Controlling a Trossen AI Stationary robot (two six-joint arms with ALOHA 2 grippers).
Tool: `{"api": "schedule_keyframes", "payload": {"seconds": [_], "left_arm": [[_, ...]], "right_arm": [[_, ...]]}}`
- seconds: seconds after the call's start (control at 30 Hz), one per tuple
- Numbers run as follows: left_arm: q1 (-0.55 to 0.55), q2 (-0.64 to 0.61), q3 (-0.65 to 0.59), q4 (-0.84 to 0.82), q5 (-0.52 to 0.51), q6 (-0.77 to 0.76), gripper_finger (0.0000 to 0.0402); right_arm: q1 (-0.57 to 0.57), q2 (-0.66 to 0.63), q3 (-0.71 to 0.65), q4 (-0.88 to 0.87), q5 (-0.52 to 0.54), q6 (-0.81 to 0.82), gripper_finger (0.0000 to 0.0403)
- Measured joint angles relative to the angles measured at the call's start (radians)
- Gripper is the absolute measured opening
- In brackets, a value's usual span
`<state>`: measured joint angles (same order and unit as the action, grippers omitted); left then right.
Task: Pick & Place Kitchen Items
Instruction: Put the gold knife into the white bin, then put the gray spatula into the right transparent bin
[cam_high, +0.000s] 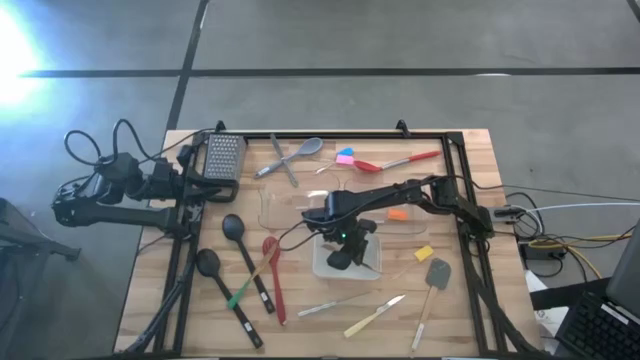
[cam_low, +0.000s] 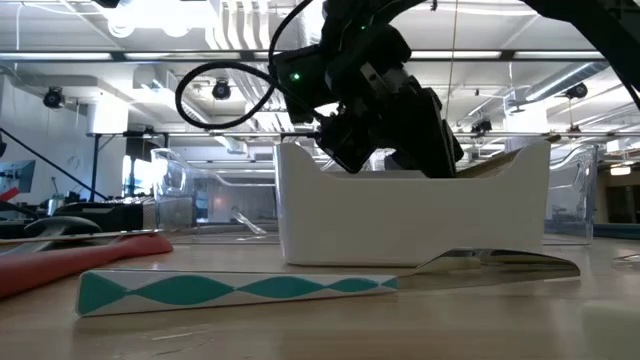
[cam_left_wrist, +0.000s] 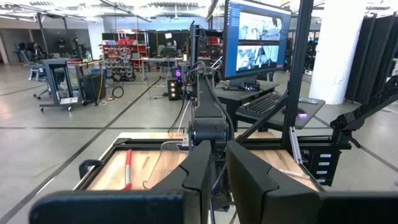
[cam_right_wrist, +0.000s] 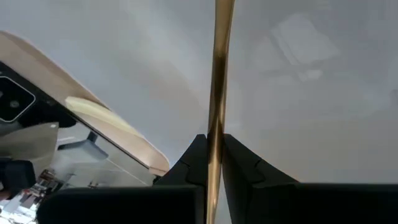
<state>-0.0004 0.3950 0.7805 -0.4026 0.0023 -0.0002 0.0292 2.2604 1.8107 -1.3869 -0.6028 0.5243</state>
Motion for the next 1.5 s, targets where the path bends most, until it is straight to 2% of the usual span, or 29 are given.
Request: {"api": "schedule_keyframes", "payload": {"seconds": [0.23,0.4,0.6,0.8,0.9,1.0,1.23,1.33,1.5], "left_arm": [[0.000,0.000,0.000,0.000,0.000,0.000,0.0058],[0.000,0.000,0.000,0.000,0.000,0.000,0.0058],[0.000,0.000,0.000,0.000,0.000,0.000,0.0058],[0.000,0.000,0.000,0.000,0.000,0.000,0.0058],[0.000,0.000,0.000,-0.001,0.000,0.000,0.0058],[0.000,0.000,0.000,0.000,0.000,0.000,0.0058],[0.000,0.000,0.000,0.000,0.000,0.000,0.0058],[0.000,0.000,0.000,0.000,0.000,0.000,0.0058],[0.000,0.000,0.000,0.000,0.000,0.000,0.0058]], "right_arm": [[-0.001,0.000,0.041,0.002,0.004,-0.008,0.0076],[-0.002,0.000,0.119,-0.027,0.003,-0.018,0.0101],[0.004,-0.030,0.247,-0.183,0.004,-0.031,0.0112],[0.058,-0.153,0.292,-0.182,0.013,0.059,0.0102],[0.099,-0.235,0.287,-0.183,0.123,0.145,0.0094],[0.160,-0.332,0.251,-0.185,0.291,0.280,0.0085],[0.373,-0.538,0.140,-0.184,0.571,0.761,0.0070],[0.479,-0.595,0.084,-0.184,0.633,0.954,0.0069],[0.612,-0.650,-0.021,-0.184,0.656,1.203,0.0077]]}}
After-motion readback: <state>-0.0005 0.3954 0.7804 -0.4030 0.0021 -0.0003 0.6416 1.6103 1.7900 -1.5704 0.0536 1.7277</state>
